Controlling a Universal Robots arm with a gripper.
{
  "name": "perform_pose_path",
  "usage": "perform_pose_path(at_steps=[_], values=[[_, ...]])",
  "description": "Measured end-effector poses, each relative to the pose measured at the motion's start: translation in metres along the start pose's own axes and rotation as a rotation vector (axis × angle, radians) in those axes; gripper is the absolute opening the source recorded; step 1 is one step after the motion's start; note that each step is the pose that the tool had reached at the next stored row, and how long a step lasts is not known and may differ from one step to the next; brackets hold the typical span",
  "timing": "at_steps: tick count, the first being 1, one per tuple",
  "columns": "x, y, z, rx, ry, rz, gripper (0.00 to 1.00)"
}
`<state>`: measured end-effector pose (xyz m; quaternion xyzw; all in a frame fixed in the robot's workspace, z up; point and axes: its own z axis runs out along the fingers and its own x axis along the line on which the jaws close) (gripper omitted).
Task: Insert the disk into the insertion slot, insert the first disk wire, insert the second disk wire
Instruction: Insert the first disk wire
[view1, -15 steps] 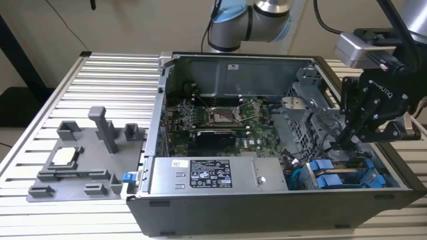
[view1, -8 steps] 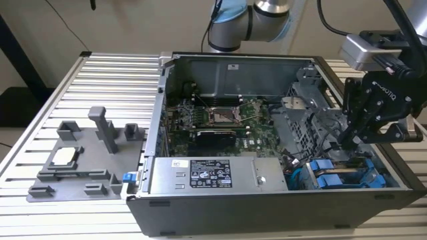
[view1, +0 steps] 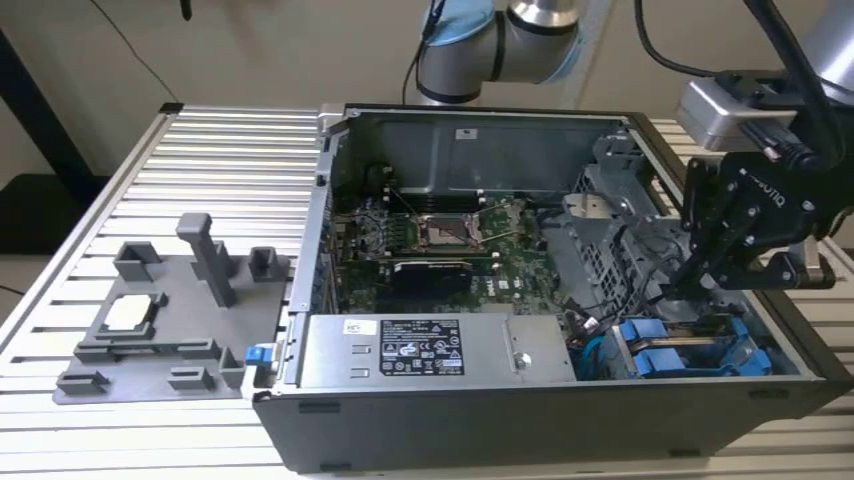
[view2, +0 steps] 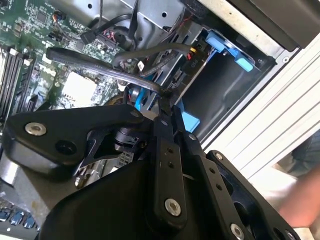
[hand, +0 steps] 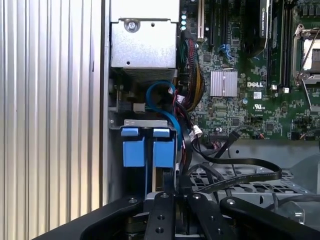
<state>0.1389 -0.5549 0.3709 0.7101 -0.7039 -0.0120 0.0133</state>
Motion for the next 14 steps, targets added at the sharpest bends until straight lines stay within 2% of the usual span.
perform_pose_path(at_steps=[5, 9, 11, 14], values=[[0.0027, -0.0008, 0.0050, 0.0002, -0.0271, 0.006, 0.16], [0.0053, -0.0014, 0.0089, 0.0004, -0.0461, 0.011, 0.16], [0.0075, -0.0019, 0.0102, 0.0004, -0.0522, 0.011, 0.16], [0.0123, -0.0030, 0.0114, 0.0000, -0.0575, 0.012, 0.16]])
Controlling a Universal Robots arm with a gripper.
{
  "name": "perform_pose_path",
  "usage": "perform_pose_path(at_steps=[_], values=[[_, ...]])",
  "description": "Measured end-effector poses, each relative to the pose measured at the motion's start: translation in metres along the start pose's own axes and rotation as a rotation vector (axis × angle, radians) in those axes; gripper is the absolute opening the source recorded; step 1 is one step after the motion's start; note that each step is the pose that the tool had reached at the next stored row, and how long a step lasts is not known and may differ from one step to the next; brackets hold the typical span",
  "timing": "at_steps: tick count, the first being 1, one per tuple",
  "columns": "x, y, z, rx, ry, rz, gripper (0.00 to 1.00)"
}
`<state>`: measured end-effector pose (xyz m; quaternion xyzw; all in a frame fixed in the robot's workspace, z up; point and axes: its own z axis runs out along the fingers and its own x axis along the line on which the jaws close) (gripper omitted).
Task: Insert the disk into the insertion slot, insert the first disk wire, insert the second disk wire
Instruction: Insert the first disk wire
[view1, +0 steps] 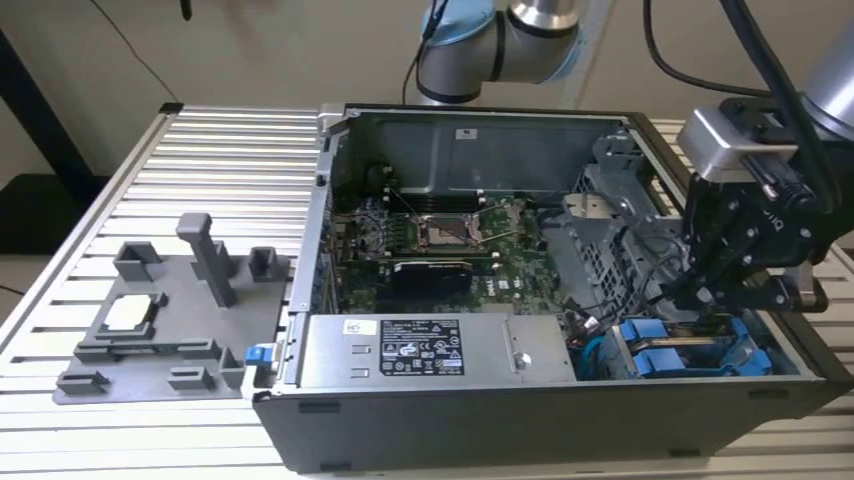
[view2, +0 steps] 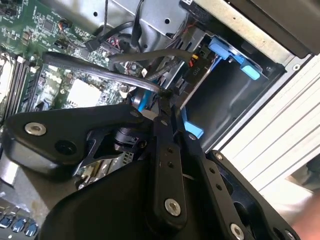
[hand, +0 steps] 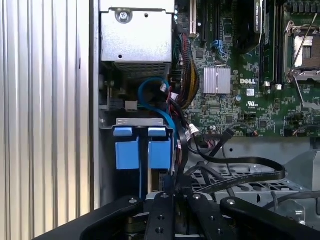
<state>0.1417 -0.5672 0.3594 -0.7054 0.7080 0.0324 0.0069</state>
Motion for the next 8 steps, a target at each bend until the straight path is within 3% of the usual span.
perform_pose_path(at_steps=[4, 8], values=[[0.0067, -0.0005, 0.0020, -0.0001, -0.0077, 0.001, 0.16], [0.0074, -0.0007, 0.0021, -0.0001, -0.0104, 0.001, 0.16]])
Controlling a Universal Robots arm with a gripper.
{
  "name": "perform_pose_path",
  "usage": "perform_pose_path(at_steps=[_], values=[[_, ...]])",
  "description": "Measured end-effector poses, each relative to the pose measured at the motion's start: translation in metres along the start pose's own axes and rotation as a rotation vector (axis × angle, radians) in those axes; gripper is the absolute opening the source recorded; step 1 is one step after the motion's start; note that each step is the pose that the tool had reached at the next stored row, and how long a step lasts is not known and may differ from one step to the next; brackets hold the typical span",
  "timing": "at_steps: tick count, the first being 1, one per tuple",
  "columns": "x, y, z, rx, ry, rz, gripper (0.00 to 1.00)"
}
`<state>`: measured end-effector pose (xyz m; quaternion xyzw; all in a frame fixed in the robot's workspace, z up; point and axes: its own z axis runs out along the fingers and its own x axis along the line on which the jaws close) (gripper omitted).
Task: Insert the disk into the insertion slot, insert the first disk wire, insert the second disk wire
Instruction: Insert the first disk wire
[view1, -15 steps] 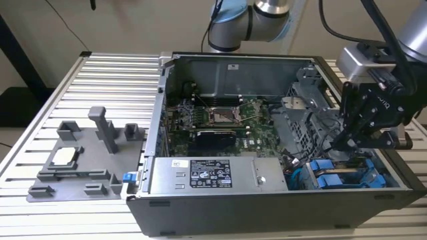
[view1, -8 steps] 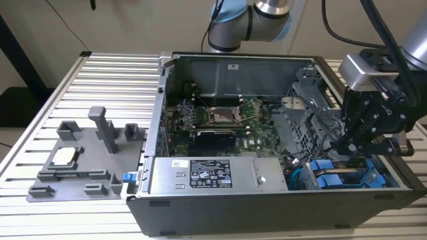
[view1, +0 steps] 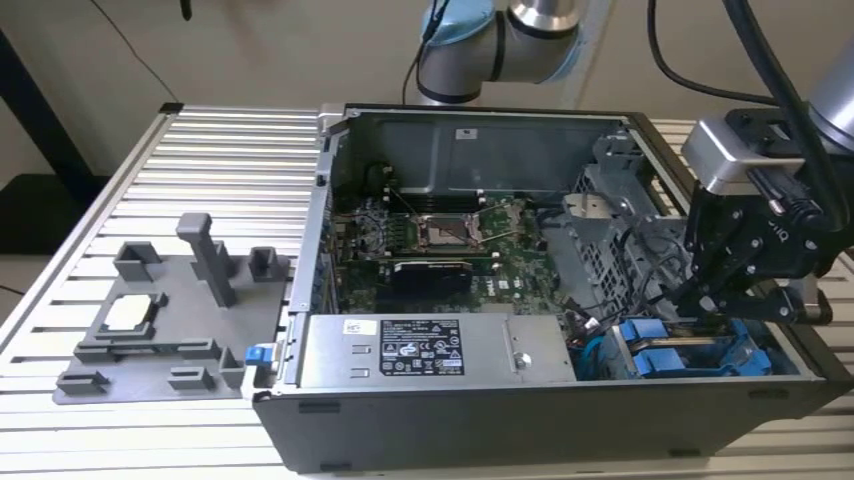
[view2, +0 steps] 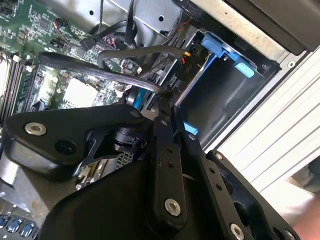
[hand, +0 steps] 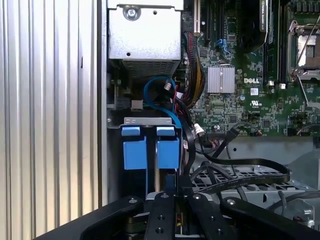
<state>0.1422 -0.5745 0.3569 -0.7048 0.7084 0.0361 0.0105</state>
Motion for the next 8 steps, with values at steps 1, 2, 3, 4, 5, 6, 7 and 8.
perform_pose_path(at_steps=[1, 2, 3, 4, 5, 6, 7, 8], values=[[0.0000, 0.0000, 0.0003, 0.0000, 0.0000, 0.000, 0.16], [0.0001, 0.0000, 0.0009, 0.0001, -0.0004, 0.000, 0.16], [0.0002, 0.0000, 0.0017, 0.0002, -0.0011, 0.000, 0.16], [0.0003, -0.0001, 0.0024, 0.0003, -0.0034, 0.000, 0.16], [0.0003, -0.0002, 0.0033, 0.0003, -0.0062, 0.000, 0.16], [0.0004, -0.0008, 0.0044, 0.0004, -0.0099, 0.001, 0.16], [0.0004, -0.0016, 0.0057, 0.0004, -0.0145, 0.003, 0.16], [0.0005, -0.0028, 0.0069, 0.0005, -0.0180, 0.004, 0.16]])
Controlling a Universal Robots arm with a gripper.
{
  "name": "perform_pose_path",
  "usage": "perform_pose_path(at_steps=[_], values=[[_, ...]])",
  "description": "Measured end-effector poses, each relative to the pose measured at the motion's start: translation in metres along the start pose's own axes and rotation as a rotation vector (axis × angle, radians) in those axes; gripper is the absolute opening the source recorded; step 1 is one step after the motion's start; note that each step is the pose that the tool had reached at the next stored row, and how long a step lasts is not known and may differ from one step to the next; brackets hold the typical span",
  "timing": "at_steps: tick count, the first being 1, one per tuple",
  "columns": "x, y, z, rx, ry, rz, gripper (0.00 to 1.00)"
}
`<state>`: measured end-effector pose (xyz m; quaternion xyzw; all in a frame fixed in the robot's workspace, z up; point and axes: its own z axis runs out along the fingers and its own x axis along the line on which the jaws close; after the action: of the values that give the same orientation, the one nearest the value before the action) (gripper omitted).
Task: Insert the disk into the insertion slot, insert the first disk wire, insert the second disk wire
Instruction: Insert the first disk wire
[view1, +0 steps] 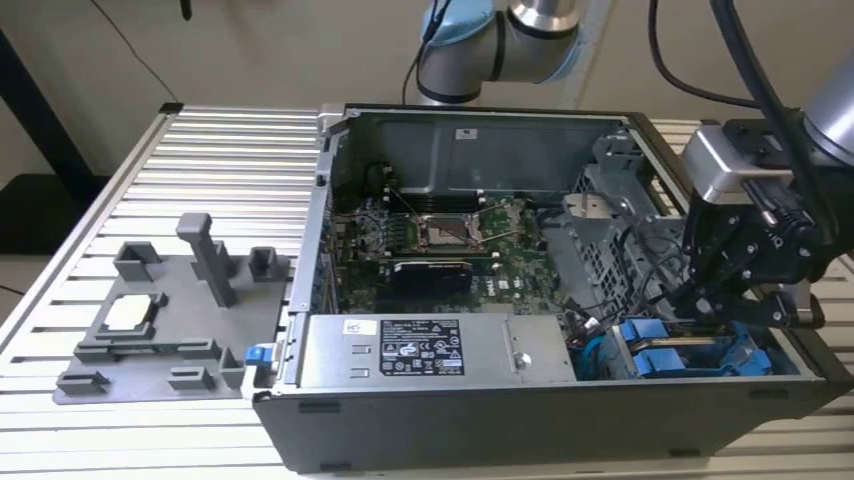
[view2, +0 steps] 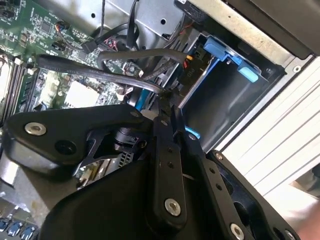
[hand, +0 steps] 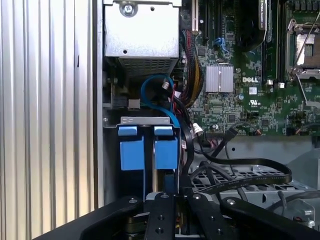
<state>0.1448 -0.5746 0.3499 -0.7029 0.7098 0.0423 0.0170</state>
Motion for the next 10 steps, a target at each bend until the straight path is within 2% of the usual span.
perform_pose_path(at_steps=[2, 10], values=[[0.0002, -0.0019, 0.0018, 0.0002, -0.0008, 0.002, 0.16], [0.0010, -0.0022, 0.0066, 0.0019, -0.0015, 0.032, 0.16]])
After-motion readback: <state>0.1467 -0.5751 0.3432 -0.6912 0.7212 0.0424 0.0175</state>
